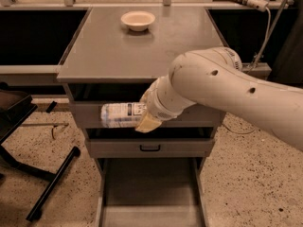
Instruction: Place blue plastic bottle into bottom drawer
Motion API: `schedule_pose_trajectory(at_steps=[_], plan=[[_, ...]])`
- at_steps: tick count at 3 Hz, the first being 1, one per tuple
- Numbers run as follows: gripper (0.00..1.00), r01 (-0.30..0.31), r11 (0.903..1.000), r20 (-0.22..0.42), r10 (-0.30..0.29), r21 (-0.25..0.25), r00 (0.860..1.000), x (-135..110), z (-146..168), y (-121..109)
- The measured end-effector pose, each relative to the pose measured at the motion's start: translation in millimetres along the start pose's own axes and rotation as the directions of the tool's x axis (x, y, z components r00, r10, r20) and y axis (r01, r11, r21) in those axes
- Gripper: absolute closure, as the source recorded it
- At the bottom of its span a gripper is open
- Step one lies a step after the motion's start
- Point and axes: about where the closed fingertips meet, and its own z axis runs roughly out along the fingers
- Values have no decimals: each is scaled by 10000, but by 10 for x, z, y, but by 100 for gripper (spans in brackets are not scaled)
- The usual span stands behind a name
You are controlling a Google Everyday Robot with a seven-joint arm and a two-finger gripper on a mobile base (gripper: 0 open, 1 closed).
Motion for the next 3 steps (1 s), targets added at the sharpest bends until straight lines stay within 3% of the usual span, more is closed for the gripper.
schedule_pose_trajectory(at_steps=[1,2,3], plan=[[100,-176,9998,381,174,51,9991,160,114,56],[100,-730,9973,1357,721,21,9881,588,499,267],[100,-1007,9947,1934,1031,-218,9757,1107,1079,517]])
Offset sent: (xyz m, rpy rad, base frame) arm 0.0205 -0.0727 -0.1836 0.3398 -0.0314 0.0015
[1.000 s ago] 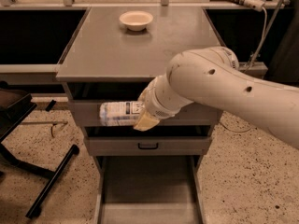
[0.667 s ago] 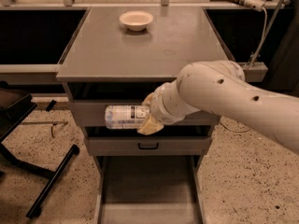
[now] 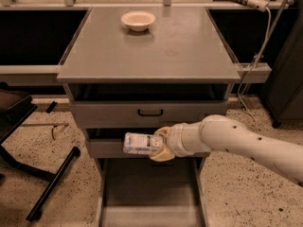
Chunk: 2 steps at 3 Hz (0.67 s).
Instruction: Place blue plastic bottle into bottom drawer
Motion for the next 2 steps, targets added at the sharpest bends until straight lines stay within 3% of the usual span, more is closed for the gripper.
schedule_pose_trajectory(at_steps=[1,2], plan=[[100,80,9957,-12,-82,-922,10000,290,419,211],[100,80,9957,-12,-82,-922,10000,290,419,211]])
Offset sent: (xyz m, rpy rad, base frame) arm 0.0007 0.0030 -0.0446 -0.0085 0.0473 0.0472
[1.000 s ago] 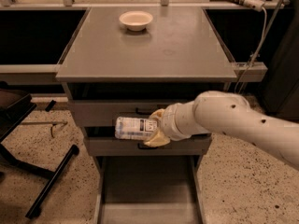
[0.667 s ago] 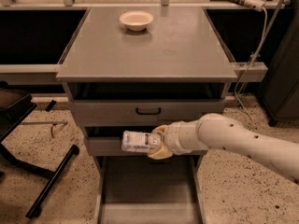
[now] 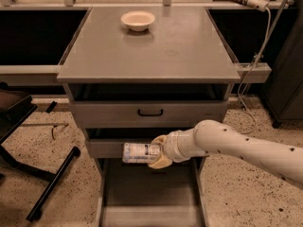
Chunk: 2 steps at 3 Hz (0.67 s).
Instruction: Place blue plastic bottle into bottom drawer
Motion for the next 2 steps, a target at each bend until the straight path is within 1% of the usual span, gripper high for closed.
schedule_pose_trajectory(at_steps=[1,2], plan=[[100,-69,10000,397,72,-68,9992,195,219,128],[100,-727,9974,906,726,-27,9932,712,748,458]])
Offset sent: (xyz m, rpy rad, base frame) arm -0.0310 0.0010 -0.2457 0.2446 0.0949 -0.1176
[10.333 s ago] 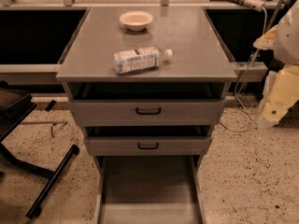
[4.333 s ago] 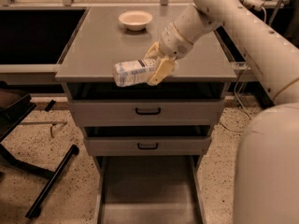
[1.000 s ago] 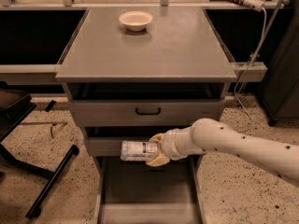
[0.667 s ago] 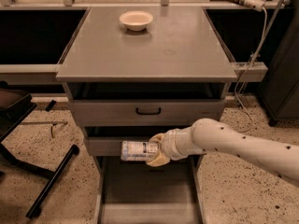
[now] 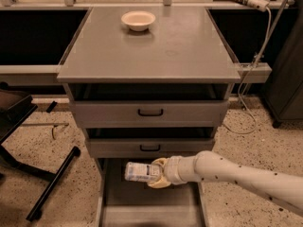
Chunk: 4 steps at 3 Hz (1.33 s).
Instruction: Place blue plastic bottle into bottom drawer
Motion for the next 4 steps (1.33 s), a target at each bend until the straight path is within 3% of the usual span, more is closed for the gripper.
schedule_pose_trajectory(at_steps=[1,2,3,4], plan=[[100,-929,9954,194,924,247,9955,570,549,388],[100,-1540,9853,26,1542,738,9880,897,954,553],[100,-1540,9854,25,1543,726,9880,897,955,557],[100,-1780,9799,-31,1790,904,9838,1120,1064,542]])
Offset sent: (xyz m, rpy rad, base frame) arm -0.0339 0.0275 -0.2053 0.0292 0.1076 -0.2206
